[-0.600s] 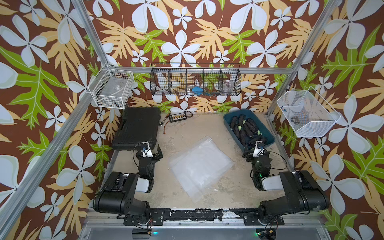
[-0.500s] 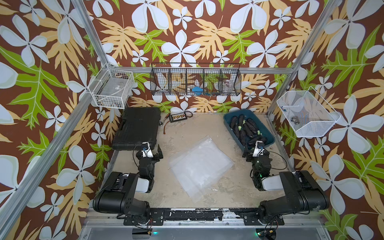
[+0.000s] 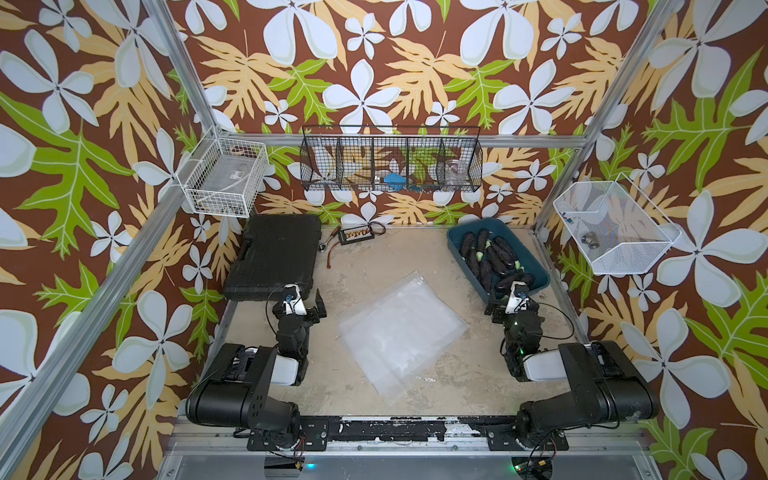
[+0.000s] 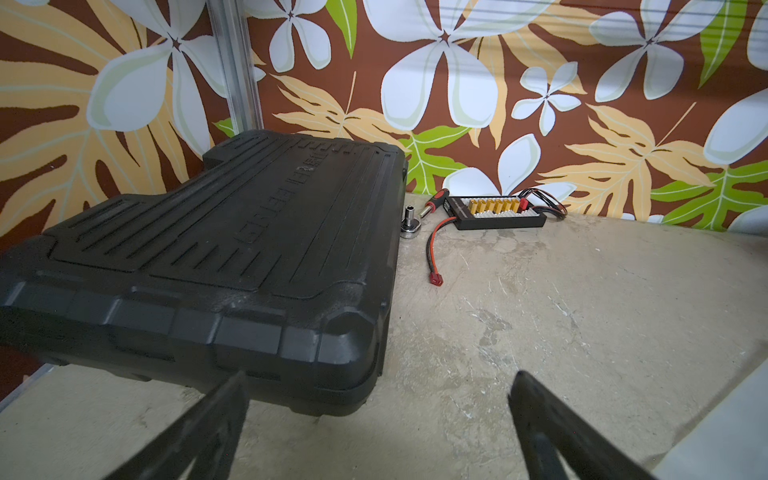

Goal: Place the eggplant in a zip-top bag and seal the zipper
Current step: Open the zipper food storage bag.

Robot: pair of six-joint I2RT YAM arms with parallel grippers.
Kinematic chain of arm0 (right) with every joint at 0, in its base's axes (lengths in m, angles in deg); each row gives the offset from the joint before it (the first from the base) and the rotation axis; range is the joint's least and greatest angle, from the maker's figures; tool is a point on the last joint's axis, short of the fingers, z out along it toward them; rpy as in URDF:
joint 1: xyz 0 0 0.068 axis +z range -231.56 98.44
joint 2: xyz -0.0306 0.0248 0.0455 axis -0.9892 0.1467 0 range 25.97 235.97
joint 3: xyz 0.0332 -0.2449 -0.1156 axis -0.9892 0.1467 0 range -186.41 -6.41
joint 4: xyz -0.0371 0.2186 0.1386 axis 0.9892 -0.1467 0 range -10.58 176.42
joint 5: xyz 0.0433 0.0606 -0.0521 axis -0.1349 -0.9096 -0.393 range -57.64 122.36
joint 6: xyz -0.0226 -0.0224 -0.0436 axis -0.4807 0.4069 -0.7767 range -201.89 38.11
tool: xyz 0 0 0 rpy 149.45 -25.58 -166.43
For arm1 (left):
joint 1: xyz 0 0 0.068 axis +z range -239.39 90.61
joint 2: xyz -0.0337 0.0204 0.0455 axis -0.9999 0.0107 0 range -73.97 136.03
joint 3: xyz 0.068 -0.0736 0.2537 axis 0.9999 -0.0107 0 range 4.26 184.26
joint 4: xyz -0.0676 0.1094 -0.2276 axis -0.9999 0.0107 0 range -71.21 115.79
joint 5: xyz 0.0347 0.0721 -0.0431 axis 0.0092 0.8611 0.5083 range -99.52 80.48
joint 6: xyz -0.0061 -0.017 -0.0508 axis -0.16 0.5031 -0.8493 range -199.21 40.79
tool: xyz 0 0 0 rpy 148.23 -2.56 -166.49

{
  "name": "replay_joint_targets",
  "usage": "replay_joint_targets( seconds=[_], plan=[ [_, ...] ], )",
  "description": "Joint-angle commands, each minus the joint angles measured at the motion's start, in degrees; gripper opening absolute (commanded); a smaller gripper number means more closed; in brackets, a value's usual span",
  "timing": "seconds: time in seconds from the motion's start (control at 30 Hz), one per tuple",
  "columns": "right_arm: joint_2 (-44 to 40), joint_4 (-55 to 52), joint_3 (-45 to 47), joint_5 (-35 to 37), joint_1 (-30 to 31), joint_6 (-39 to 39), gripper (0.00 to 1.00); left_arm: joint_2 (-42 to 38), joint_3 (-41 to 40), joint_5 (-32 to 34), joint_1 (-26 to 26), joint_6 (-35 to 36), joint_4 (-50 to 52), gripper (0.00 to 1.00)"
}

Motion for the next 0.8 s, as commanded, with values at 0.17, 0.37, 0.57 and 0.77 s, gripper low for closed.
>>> replay_joint_targets(
  seconds=[0.17,0.37,0.57,0.77],
  plan=[
    [0.1,1.2,-0.4,-0.4,0.0,-0.2,1.0,-0.9,1.6,-2.8,1.2,-0.1,1.3,1.0],
    [-10.7,-24.2,-9.5,4.3,0.7,3.7,0.99,-4.4,26.3,9.4,1.2,-9.6,43.1,1.0],
    [-16.7,-42.8,-17.5,5.7,12.7,6.3,0.94,-0.1,38.6,-0.5,-1.3,-23.3,60.9,0.9],
    [-12.2,-56.3,-26.3,-6.1,18.2,6.8,0.87,-0.8,38.5,2.7,-15.9,-34.8,68.5,0.91]
  ],
)
